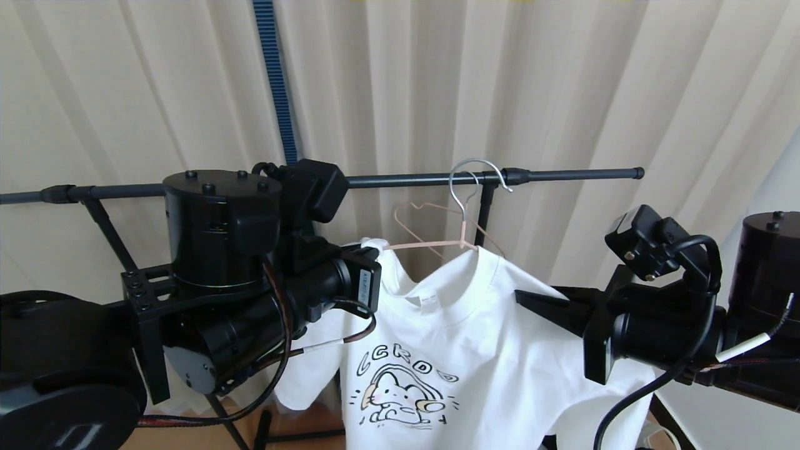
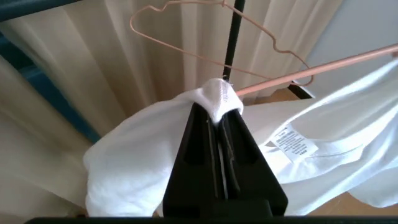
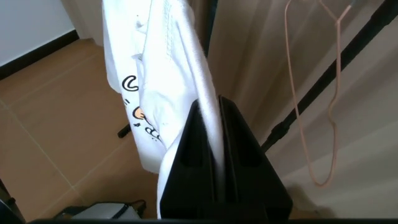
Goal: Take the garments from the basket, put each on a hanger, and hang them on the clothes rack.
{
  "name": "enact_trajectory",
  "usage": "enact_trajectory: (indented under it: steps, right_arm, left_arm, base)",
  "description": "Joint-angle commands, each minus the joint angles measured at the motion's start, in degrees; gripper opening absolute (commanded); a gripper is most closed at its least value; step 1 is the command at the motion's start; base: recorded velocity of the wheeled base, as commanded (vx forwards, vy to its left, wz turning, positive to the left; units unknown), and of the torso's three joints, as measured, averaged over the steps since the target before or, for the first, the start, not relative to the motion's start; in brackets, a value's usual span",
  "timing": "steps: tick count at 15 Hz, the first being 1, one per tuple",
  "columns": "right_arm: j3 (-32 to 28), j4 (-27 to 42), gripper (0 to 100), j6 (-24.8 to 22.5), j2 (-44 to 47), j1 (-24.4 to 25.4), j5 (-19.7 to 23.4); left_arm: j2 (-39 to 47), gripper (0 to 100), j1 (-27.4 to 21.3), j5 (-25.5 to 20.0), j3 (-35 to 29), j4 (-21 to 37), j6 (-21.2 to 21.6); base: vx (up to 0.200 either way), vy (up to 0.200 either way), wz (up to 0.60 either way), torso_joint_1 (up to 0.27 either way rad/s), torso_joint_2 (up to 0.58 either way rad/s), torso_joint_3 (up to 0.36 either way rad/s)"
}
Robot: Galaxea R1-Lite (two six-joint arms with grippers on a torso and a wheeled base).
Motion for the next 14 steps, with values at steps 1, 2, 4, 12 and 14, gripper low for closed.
enact_trajectory:
  steps: [1,2,4,12,14]
  right_arm:
    - [0.0,-0.6,0,0.6,2.0,1.2,-0.1]
    - [0.4,-2.6,0,1.3,3.2,1.8,-0.1]
    - [1.9,-5.0,0,1.5,4.7,2.0,0.0]
    - [5.2,-15.3,0,4.8,8.4,3.5,5.0]
    - [5.1,-16.8,0,6.9,8.3,3.0,5.1]
  left_arm:
    - [-1.3,0,-1.7,-0.1,0.1,0.0,0.0]
    - [-2.4,0,-3.1,-0.2,0.1,0.0,0.0]
    - [-3.0,0,-4.6,-0.3,0.0,0.0,0.0]
    - [-5.3,0,-5.8,-2.0,0.9,-0.2,-0.1]
    - [-5.4,0,-5.8,-3.8,2.2,-0.2,-0.1]
  base:
    - [0.0,0.0,0.0,0.0,0.0,0.0]
    - [0.0,0.0,0.0,0.0,0.0,0.0]
    - [0.0,0.0,0.0,0.0,0.0,0.0]
    - [0.0,0.0,0.0,0.0,0.0,0.0]
    - [0.0,0.0,0.0,0.0,0.0,0.0]
